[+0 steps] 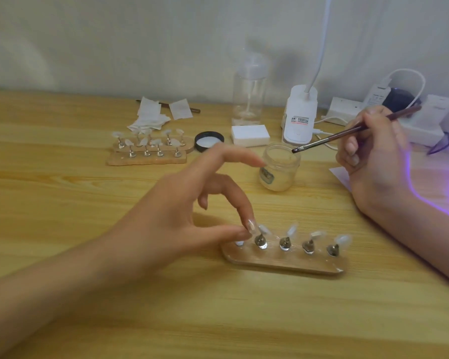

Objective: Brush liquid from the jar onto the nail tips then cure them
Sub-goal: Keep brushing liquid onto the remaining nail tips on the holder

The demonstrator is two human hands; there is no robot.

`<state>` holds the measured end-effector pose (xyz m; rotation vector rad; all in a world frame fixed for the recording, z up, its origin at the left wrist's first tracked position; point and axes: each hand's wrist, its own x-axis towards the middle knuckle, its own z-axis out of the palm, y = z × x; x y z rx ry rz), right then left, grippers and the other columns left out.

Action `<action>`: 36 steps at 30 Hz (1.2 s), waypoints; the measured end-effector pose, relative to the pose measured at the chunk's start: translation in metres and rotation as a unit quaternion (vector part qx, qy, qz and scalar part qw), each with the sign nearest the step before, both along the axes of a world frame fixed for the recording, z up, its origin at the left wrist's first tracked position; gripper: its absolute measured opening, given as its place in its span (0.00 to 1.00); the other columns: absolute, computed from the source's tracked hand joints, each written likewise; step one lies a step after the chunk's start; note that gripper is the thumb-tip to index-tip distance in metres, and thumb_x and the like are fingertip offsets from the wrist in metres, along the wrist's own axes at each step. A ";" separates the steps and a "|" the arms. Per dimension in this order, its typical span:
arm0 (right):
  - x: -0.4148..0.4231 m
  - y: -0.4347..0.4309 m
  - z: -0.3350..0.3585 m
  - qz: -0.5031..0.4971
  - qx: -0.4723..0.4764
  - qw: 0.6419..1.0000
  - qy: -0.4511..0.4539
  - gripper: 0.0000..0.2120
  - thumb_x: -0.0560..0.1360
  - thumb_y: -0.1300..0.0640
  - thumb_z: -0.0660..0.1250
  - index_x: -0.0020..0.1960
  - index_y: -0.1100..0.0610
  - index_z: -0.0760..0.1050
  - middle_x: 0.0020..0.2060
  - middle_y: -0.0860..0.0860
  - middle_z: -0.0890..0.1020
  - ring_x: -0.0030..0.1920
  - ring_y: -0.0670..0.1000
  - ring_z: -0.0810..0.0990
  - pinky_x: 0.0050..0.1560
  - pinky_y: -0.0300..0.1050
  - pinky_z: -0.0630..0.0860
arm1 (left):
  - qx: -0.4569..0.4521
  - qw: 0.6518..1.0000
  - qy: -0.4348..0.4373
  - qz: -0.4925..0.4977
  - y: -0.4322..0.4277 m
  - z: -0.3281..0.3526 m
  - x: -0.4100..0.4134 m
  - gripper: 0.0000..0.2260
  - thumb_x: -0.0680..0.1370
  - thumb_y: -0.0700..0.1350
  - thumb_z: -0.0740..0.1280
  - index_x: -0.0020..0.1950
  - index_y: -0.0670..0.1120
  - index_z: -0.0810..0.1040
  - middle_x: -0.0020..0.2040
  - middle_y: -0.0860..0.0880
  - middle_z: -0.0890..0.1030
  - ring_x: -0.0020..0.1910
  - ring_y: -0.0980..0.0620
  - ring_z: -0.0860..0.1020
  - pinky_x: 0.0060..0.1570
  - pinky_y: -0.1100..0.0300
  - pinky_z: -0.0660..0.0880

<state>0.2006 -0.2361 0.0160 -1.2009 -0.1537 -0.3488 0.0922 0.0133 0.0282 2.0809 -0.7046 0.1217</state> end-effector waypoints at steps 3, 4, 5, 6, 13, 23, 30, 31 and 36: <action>0.001 -0.001 -0.001 0.001 -0.008 1.000 0.005 0.13 0.82 0.58 0.56 0.39 0.53 0.65 0.22 0.47 0.69 0.23 0.46 0.62 0.25 0.37 0.60 | 0.011 0.999 0.029 0.010 0.000 -0.007 0.000 0.28 0.73 0.47 0.75 0.69 0.60 0.67 0.44 0.60 0.85 0.51 0.48 0.82 0.44 0.61 0.69; 0.001 -0.001 -0.001 0.000 -0.008 1.000 0.005 0.13 0.82 0.58 0.56 0.39 0.53 0.65 0.22 0.47 0.68 0.23 0.46 0.63 0.25 0.37 0.60 | 0.011 0.999 0.036 0.013 0.001 -0.008 0.000 0.28 0.73 0.47 0.74 0.69 0.61 0.67 0.44 0.59 0.85 0.48 0.48 0.82 0.44 0.61 0.69; 0.001 -0.002 -0.001 0.000 -0.008 1.000 0.005 0.13 0.82 0.58 0.57 0.39 0.53 0.65 0.23 0.47 0.68 0.23 0.46 0.63 0.25 0.37 0.60 | 0.010 0.999 0.044 0.014 0.001 -0.009 0.000 0.28 0.73 0.47 0.74 0.69 0.61 0.67 0.44 0.59 0.85 0.46 0.47 0.82 0.43 0.60 0.69; 0.002 -0.002 -0.001 0.000 -0.006 1.000 0.005 0.13 0.82 0.58 0.57 0.39 0.53 0.65 0.23 0.47 0.68 0.23 0.45 0.64 0.25 0.37 0.60 | 0.006 0.999 0.052 0.014 0.002 -0.010 0.000 0.28 0.73 0.47 0.74 0.68 0.62 0.67 0.44 0.58 0.85 0.44 0.46 0.82 0.42 0.61 0.70; 0.002 -0.001 -0.002 0.005 -0.009 1.000 0.003 0.13 0.82 0.58 0.56 0.39 0.53 0.65 0.23 0.47 0.68 0.23 0.46 0.63 0.25 0.37 0.59 | 0.001 0.995 0.097 0.010 0.004 -0.014 0.000 0.30 0.73 0.49 0.75 0.69 0.63 0.66 0.46 0.57 0.85 0.44 0.43 0.81 0.42 0.55 0.70; 0.002 -0.001 -0.002 0.000 -0.004 1.000 0.004 0.13 0.82 0.58 0.56 0.39 0.53 0.65 0.25 0.48 0.67 0.23 0.45 0.64 0.26 0.38 0.58 | 0.055 0.995 0.072 0.044 -0.005 -0.018 -0.010 0.39 0.67 0.55 0.78 0.71 0.69 0.60 0.55 0.65 0.81 0.58 0.62 0.78 0.55 0.73 0.69; 0.003 -0.001 -0.002 0.009 -0.004 1.000 0.012 0.13 0.83 0.57 0.56 0.39 0.53 0.65 0.23 0.48 0.68 0.23 0.46 0.63 0.26 0.37 0.59 | 0.055 0.994 0.062 0.077 -0.006 -0.020 -0.002 0.36 0.68 0.56 0.75 0.71 0.68 0.61 0.56 0.66 0.80 0.58 0.64 0.77 0.52 0.77 0.65; 0.003 -0.001 -0.002 0.010 0.000 1.000 0.014 0.13 0.83 0.57 0.56 0.39 0.53 0.65 0.23 0.48 0.67 0.23 0.46 0.63 0.26 0.37 0.59 | 0.056 0.994 0.063 0.073 -0.006 -0.019 -0.002 0.37 0.68 0.56 0.75 0.71 0.68 0.60 0.57 0.66 0.80 0.59 0.64 0.76 0.52 0.77 0.65; 0.003 -0.002 -0.002 0.007 0.011 1.000 0.025 0.13 0.83 0.57 0.56 0.39 0.54 0.65 0.23 0.48 0.67 0.23 0.46 0.63 0.25 0.38 0.59 | 0.036 0.996 0.066 0.056 -0.012 -0.018 0.001 0.35 0.70 0.55 0.77 0.71 0.66 0.62 0.56 0.62 0.80 0.61 0.62 0.77 0.56 0.77 0.66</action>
